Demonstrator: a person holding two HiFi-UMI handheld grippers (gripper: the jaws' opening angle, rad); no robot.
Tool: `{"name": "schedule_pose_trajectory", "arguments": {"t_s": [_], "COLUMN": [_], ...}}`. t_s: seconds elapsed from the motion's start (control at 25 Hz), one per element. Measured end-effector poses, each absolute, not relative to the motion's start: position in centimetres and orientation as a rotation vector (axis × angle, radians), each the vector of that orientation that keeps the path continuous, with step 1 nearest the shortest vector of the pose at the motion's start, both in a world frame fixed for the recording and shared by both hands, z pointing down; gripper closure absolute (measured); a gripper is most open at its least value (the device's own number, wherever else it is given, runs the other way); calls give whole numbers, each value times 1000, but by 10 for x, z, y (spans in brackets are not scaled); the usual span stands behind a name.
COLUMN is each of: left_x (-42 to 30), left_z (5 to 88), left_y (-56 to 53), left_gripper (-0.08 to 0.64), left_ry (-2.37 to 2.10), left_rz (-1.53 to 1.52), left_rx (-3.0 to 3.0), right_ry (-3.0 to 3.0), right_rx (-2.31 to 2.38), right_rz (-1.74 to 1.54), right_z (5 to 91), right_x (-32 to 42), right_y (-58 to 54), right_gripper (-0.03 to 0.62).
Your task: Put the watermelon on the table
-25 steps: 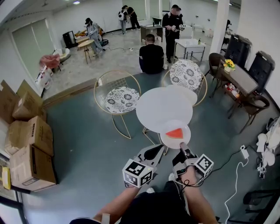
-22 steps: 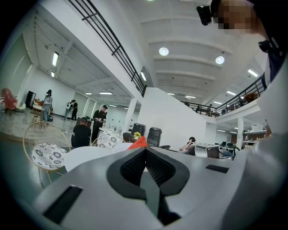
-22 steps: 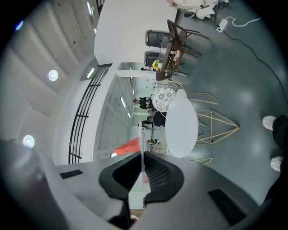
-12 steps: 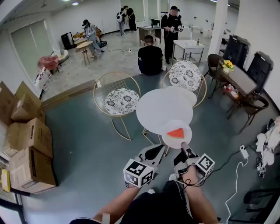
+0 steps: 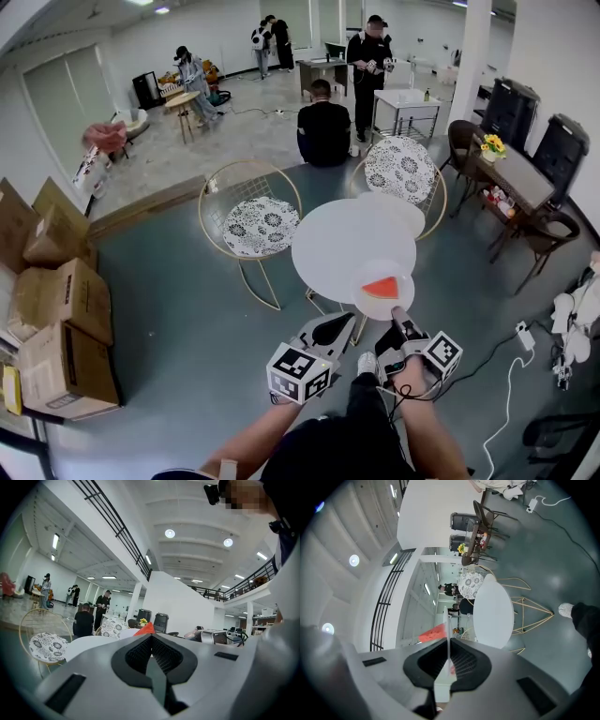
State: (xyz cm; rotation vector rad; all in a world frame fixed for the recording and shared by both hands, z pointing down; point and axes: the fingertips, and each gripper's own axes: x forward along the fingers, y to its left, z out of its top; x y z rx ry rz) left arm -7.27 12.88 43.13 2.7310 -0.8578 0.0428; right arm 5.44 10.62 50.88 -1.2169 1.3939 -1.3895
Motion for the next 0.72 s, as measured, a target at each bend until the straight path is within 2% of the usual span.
{"name": "schedule_pose_trajectory", "arguments": {"t_s": [0.72], "left_x": [2], "left_z": [441], "left_y": [-30], "left_gripper": [557], "left_ry": [-989], "left_rz": [93], "left_rx": [2694], "right_ry": [1475], "right_rx": [-1133], "right_rz": [-1474], "right_z": [522], "right_x": [124], "right_y": [-65], "right_gripper": [579]}}
